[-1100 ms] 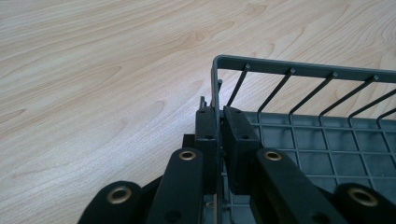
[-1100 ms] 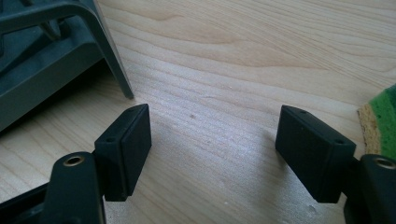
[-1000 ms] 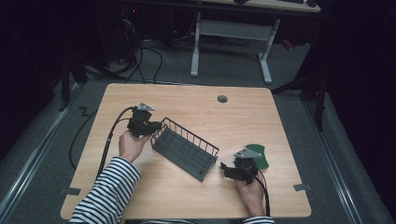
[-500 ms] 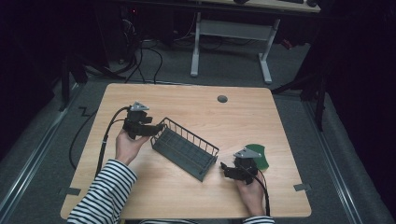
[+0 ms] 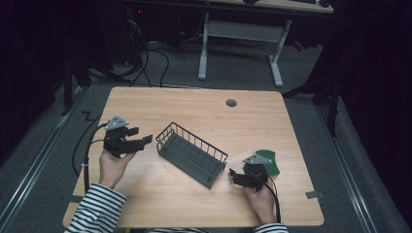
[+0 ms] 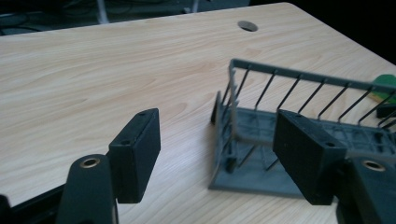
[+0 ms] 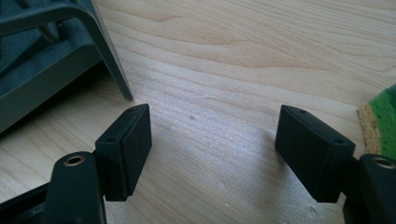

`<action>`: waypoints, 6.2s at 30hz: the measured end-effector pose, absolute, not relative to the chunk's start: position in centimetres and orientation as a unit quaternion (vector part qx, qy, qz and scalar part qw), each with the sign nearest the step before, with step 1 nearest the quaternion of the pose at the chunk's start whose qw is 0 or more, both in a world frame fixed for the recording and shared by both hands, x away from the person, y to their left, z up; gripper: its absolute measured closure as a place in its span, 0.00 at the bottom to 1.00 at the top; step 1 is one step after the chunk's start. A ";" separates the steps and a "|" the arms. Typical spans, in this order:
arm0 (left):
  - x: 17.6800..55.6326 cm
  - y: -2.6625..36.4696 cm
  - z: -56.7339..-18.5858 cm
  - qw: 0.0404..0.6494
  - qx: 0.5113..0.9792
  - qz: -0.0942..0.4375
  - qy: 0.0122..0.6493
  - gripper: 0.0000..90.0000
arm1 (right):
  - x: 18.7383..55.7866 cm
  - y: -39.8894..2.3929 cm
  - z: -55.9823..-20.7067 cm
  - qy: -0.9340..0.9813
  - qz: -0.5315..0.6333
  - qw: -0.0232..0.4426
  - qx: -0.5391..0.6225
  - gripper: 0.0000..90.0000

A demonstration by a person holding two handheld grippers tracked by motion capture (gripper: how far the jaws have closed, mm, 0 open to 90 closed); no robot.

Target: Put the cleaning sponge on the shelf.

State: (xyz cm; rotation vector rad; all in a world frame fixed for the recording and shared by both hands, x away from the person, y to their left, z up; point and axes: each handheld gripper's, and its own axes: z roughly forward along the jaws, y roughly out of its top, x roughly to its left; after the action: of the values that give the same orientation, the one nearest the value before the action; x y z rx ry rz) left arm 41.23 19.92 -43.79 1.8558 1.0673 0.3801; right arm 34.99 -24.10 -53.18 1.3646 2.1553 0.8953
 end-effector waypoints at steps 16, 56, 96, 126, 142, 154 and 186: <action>38.1 21.4 -51.3 0.410 0.757 0.162 0.482 0.36 | 34.8 -24.7 -52.4 0.770 0.324 0.210 0.507 0.42; 38.1 19.7 -53.7 0.361 0.782 0.192 0.470 0.32 | 37.4 -32.3 -48.9 0.706 0.234 0.166 0.647 0.21; 38.1 19.4 -53.7 0.354 0.788 0.198 0.463 0.30 | 38.2 -30.9 -47.0 0.725 0.232 0.154 0.630 0.32; 38.1 19.4 -53.7 0.353 0.788 0.198 0.464 0.30 | 37.8 -25.1 -39.3 0.779 0.298 0.206 0.511 0.32; 38.1 19.4 -53.7 0.353 0.788 0.198 0.464 0.30 | 38.5 -20.8 -38.0 0.809 0.324 0.181 0.456 0.32; 38.1 19.4 -53.7 0.354 0.788 0.197 0.464 0.30 | 39.4 -16.8 -38.8 0.841 0.313 0.157 0.412 0.32; 38.1 19.4 -53.7 0.353 0.788 0.197 0.464 0.30 | 39.6 -12.5 -41.2 0.882 0.275 0.129 0.360 0.31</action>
State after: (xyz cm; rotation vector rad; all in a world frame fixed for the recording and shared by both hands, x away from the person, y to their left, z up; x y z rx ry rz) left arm 38.09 19.37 -53.66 2.0388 1.2010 0.5102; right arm 39.57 -12.49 -41.15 1.0459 2.5642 0.7991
